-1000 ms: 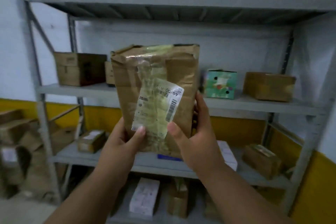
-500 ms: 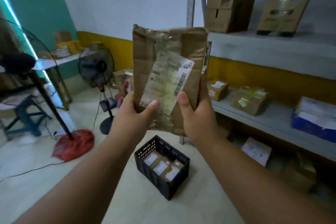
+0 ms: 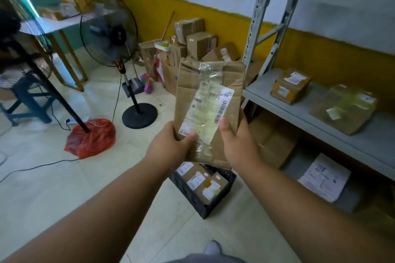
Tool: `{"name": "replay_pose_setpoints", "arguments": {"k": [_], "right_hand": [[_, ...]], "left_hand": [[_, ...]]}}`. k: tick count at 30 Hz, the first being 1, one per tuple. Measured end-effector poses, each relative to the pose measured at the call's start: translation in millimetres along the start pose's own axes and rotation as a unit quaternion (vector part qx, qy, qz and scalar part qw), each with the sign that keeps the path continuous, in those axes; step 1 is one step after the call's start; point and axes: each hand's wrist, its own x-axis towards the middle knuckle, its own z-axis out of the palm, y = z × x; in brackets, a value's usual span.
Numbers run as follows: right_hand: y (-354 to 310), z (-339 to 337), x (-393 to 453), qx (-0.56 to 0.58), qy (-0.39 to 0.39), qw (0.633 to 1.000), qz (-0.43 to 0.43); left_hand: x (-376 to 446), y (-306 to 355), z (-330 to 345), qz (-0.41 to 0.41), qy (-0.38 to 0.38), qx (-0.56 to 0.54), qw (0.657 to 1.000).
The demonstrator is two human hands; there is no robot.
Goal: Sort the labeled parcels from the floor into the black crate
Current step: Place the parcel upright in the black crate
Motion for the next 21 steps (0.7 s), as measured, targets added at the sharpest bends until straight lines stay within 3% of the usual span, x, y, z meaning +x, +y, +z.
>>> {"name": "replay_pose_setpoints", "arguments": {"k": [5, 11, 15, 21], "right_hand": [[25.8, 41.2, 75.6, -0.027, -0.023, 0.998, 0.045], [40.0, 97.8, 141.5, -0.067, -0.012, 0.995, 0.067], [44.2, 134.7, 184.3, -0.078, 0.064, 0.991, 0.087], [50.5, 179.5, 223.5, -0.053, 0.206, 0.963, 0.164]], "left_hand": [[78.8, -11.8, -2.4, 0.004, 0.016, 0.053, 0.998], [163.3, -44.8, -29.9, -0.018, -0.028, 0.064, 0.997], [247.7, -57.7, -41.5, 0.002, -0.085, 0.088, 0.992], [367.6, -62.4, -44.5, 0.039, -0.229, 0.131, 0.964]]}}
